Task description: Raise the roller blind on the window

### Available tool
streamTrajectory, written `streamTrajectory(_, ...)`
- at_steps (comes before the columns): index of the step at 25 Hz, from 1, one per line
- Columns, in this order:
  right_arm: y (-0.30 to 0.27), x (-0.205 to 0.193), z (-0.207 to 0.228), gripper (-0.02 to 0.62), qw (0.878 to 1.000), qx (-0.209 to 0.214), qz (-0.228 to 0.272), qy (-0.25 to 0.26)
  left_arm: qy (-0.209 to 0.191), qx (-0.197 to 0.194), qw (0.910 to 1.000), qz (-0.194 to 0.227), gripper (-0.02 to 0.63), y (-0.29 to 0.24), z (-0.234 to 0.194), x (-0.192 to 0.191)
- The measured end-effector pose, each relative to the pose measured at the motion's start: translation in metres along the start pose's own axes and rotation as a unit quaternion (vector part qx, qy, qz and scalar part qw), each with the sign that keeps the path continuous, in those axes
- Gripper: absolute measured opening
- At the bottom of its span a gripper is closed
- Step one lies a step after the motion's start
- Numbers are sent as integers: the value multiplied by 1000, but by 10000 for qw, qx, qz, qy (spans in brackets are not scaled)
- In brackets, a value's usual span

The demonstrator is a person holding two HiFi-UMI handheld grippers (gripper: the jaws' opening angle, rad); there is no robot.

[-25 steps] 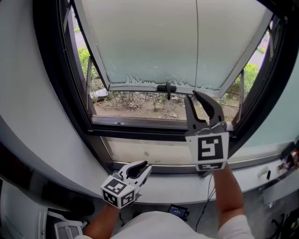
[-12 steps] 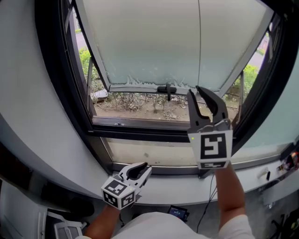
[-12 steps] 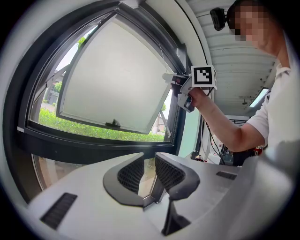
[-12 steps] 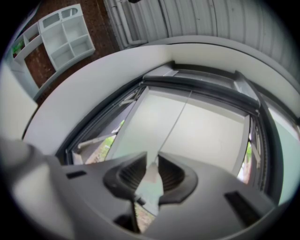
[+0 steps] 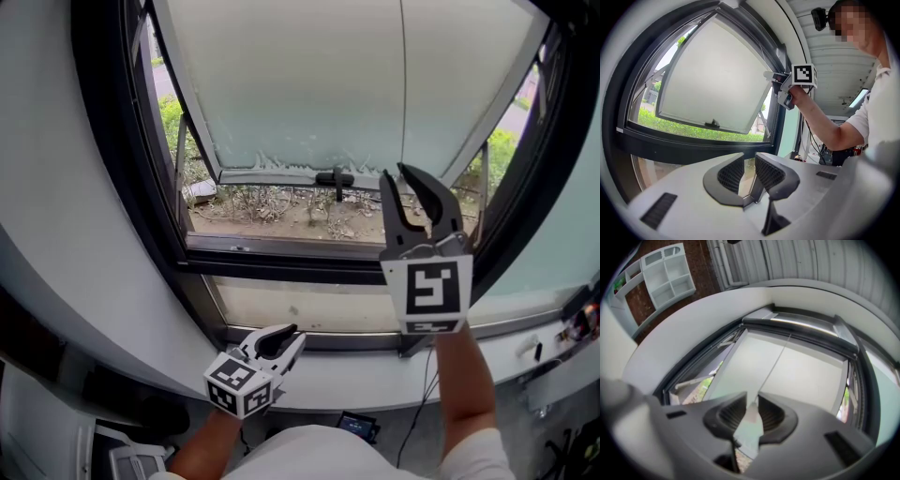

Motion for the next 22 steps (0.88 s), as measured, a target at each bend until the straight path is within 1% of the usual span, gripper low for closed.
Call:
streamTrajectory(7, 1, 11, 12, 78, 9997, -184, 153, -47, -22, -55, 10000, -5, 92, -1, 3, 2)
streamTrajectory(14, 1, 15, 12, 78, 9996, -194, 209, 25, -11, -31, 10000, -15, 92, 2, 4, 0)
streamTrajectory(18, 3, 18, 11, 78, 9992, -279, 267, 92, -23, -27, 10000, -1, 92, 3, 5, 1)
streamTrajectory(22, 1, 23, 8, 78, 9992, -224, 278, 155, -25, -32, 10000, 17, 92, 4, 6, 1)
Point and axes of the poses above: the fingertips, and each gripper's own axes: y backward along the fingers, z to its right, x out of its top, the point moved 8 cm from there along y, backward along the fingers, and after that the axes turned 1 degree about -x, right-handed, at the moved point
